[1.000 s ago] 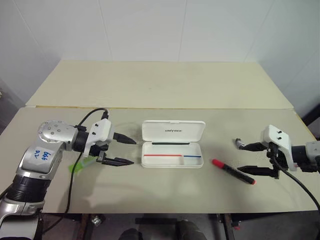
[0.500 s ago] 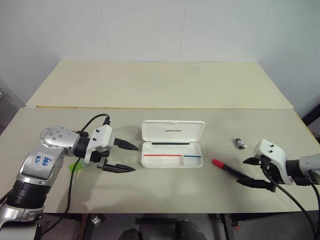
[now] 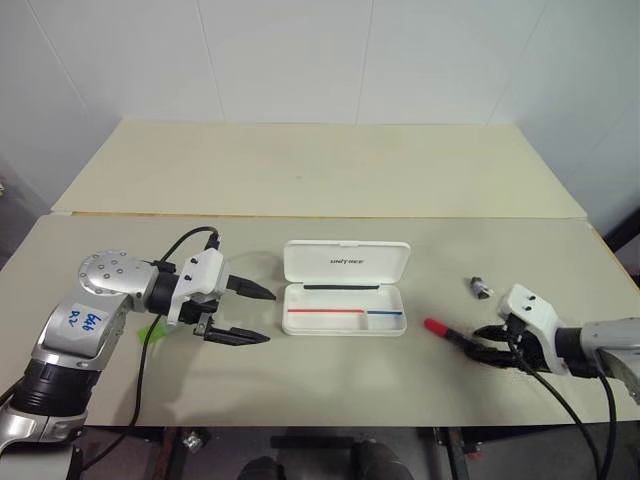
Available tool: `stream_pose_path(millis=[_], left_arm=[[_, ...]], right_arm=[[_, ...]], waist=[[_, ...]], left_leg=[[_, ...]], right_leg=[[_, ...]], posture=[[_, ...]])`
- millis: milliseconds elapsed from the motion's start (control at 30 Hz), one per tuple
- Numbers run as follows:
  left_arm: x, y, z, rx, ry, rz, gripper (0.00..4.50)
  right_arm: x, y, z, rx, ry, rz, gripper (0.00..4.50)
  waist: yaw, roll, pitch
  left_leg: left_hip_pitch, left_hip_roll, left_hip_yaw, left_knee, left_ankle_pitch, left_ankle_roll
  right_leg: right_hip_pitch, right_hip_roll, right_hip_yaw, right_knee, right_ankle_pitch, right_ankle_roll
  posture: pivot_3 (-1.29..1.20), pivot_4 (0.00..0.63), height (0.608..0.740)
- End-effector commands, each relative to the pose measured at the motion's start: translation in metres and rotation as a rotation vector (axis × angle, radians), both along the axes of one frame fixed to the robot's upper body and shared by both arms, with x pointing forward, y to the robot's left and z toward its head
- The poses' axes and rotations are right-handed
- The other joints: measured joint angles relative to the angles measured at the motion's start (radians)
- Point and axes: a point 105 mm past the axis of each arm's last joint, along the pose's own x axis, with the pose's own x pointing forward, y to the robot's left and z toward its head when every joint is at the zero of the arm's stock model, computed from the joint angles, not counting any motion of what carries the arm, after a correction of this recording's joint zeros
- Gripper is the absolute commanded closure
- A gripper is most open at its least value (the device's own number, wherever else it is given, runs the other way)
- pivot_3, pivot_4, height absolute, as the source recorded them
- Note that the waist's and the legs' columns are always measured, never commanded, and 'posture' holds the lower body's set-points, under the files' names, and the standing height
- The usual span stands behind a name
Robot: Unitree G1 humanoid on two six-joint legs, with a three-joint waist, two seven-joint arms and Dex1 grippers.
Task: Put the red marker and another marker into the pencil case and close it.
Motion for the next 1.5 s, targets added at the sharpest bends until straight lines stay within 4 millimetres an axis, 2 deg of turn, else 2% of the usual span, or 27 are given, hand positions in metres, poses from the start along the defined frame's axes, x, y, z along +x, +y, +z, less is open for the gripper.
stream_pose_path(millis=[33,300,567,667,733,867,1100,1400,1500], left_arm=[[0.002,0.002,0.009,-0.005,-0.039,-0.002,1.13],[0.005,0.003,0.009,-0.009,-0.047,0.005,1.13],[0.014,0.014,0.011,-0.009,-0.080,0.047,1.13],[0.017,0.018,0.012,-0.016,-0.096,0.067,1.13],[0.019,0.021,0.011,-0.023,-0.103,0.081,1.13],[0.015,0.027,0.006,-0.008,-0.032,0.092,1.13],[0.016,0.035,0.002,0.007,-0.048,0.143,1.13],[0.010,0.037,-0.003,0.011,-0.044,0.184,1.13],[0.007,0.038,-0.005,0.012,-0.043,0.197,1.13]], right_arm=[[0.001,0.004,0.005,-0.001,-0.029,0.008,3.85],[0.005,0.004,0.010,-0.005,-0.063,0.001,3.94],[0.025,0.002,0.053,-0.045,-0.204,0.160,3.94],[0.030,0.014,0.071,-0.043,-0.244,0.248,3.94],[0.032,0.032,0.081,-0.044,-0.267,0.326,3.94],[0.034,0.058,0.088,-0.040,-0.283,0.431,3.94],[0.037,0.120,0.086,-0.015,-0.291,0.625,3.94],[0.059,0.158,0.073,-0.011,-0.307,0.685,3.94],[0.066,0.164,0.068,-0.019,-0.312,0.697,3.94]], waist=[[0.000,0.000,0.000],[-0.001,0.000,0.000],[-0.002,0.000,0.000],[-0.003,0.000,0.000],[-0.003,0.001,0.000],[-0.004,0.001,0.000],[-0.006,0.001,0.000],[-0.006,0.001,0.000],[-0.008,0.001,0.000]], left_leg=[[0.000,0.000,0.000,0.000,0.000,0.000],[0.000,0.000,0.000,0.000,0.000,0.000],[0.001,0.000,0.001,0.000,0.000,0.000],[0.001,0.000,0.001,0.000,0.000,0.000],[0.000,0.001,0.001,0.000,0.000,0.000],[-0.001,0.003,0.001,-0.001,0.000,0.000],[-0.001,0.003,0.001,-0.001,0.000,0.000],[-0.002,0.003,0.000,-0.001,0.000,0.001],[-0.002,0.003,0.000,-0.001,0.000,0.000]], right_leg=[[0.000,0.000,0.000,0.000,0.000,0.000],[0.000,0.000,0.000,0.000,0.001,0.000],[0.000,0.000,0.000,-0.001,0.001,0.000],[0.000,0.000,0.000,-0.001,0.001,0.000],[0.000,0.000,-0.001,-0.002,0.002,0.000],[-0.001,0.000,-0.001,-0.002,0.002,-0.001],[-0.002,-0.002,-0.002,-0.003,0.002,-0.001],[-0.002,-0.004,-0.004,-0.004,0.002,-0.001],[-0.002,-0.004,-0.004,-0.003,0.002,-0.001]], posture=[[0.00,0.150,0.740],[0.00,0.150,0.740],[0.00,0.150,0.740],[0.00,0.150,0.740],[0.00,0.150,0.740],[0.00,0.150,0.740],[0.00,0.150,0.740],[0.00,0.150,0.740],[0.00,0.150,0.740]])
